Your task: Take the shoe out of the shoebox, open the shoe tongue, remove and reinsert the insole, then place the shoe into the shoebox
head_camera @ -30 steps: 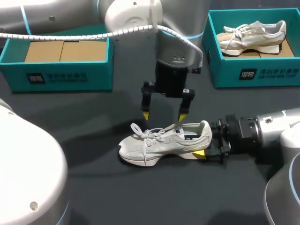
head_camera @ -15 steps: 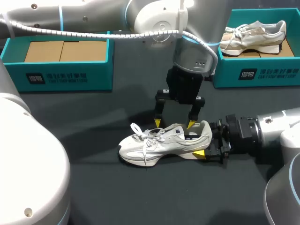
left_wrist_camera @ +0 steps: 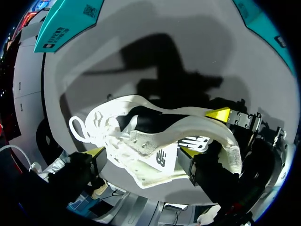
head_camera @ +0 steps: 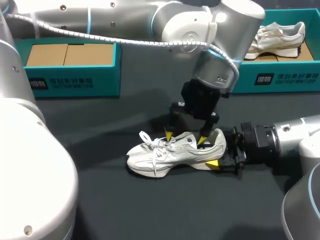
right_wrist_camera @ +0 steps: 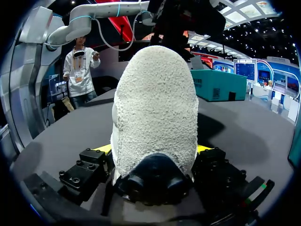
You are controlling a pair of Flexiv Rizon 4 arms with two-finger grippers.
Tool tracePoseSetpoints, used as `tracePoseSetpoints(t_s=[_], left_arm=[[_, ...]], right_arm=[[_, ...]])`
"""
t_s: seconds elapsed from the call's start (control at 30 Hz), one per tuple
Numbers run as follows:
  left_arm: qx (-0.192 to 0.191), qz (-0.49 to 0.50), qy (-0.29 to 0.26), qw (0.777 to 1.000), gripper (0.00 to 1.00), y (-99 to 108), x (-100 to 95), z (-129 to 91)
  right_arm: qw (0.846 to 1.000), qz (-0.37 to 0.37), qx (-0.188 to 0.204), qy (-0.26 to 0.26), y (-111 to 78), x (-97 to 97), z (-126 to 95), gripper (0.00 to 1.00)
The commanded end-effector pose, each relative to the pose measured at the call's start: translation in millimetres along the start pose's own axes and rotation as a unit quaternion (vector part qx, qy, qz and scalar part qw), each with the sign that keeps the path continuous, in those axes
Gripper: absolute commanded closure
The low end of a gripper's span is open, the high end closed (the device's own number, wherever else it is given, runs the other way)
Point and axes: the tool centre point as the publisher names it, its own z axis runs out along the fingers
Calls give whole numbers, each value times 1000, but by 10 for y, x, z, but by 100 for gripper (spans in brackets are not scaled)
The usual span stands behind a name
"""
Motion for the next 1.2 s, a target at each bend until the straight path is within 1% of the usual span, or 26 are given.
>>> tracePoseSetpoints(t_s=[0.03,0.27,0.43,0.5,0.57,0.63,0.7,0.73,0.83,0.97,1.03,1.13,1.2], left_arm=[[5,0,-31,1000,0,24,63,23],[14,4,-67,998,0,83,-3,59],[14,8,-81,997,1,71,-63,82],[13,9,-84,996,8,68,-82,89],[12,10,-86,996,18,78,-103,86],[14,13,-86,996,21,98,-120,76],[16,16,-84,996,21,115,-134,63],[17,17,-83,996,23,123,-140,57],[19,20,-81,996,45,138,-156,42],[27,24,-72,997,60,157,-176,20],[30,25,-70,997,71,171,-190,14],[35,26,-65,997,81,173,-220,-6],[41,23,-58,997,99,167,-243,-24]], right_arm=[[1000,0,2,-1,-17,-6,-2,100],[1000,0,2,-1,-17,-6,-2,100],[1000,0,2,-1,-17,-6,-2,100],[1000,0,2,-1,-17,-6,-2,100],[1000,0,2,-1,-17,-6,-2,100],[1000,0,2,-1,-17,-6,-2,100],[1000,0,2,-1,-17,-6,-2,100],[1000,0,2,-1,-17,-6,-2,100],[1000,0,2,-1,-17,-6,-2,100],[1000,0,2,-1,-17,-6,-2,100],[1000,0,2,-1,-17,-6,-2,100],[1000,0,2,-1,-17,-6,-2,100],[1000,0,2,-1,-17,-6,-2,100]])
